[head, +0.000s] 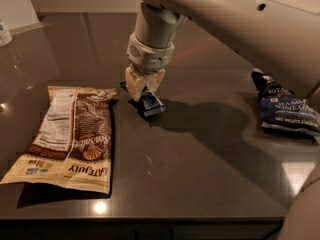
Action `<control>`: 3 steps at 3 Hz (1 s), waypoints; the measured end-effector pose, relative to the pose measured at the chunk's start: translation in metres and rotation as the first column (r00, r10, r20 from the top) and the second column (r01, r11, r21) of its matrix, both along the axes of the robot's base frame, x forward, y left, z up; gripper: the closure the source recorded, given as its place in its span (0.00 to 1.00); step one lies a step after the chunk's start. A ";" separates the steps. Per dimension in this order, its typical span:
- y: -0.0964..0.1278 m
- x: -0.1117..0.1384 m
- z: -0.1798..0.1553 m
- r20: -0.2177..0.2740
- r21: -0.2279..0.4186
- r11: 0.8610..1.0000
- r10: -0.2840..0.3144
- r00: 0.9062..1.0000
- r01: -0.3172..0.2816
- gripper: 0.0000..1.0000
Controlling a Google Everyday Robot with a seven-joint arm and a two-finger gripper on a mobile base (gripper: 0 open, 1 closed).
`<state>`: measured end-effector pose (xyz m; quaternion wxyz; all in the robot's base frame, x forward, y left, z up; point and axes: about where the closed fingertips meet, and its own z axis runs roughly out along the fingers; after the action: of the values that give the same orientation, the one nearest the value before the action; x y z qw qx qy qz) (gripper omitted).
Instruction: Move rxbar blueberry near brown chip bag
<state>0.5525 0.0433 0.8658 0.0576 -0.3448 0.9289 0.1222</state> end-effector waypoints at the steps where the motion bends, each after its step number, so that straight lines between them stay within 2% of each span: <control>1: 0.001 -0.004 -0.005 -0.003 0.006 1.000 -0.002 1.000 0.002 0.36; 2: 0.002 -0.004 -0.009 -0.001 0.026 1.000 -0.003 1.000 0.003 0.12; 3: 0.003 -0.005 -0.009 0.001 0.026 1.000 -0.002 1.000 0.002 0.00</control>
Offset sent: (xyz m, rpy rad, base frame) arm -0.0037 0.0006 -0.0146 0.0489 0.0003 -0.0085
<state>0.5480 0.0461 0.8567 0.0624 -0.3432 0.9275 0.1340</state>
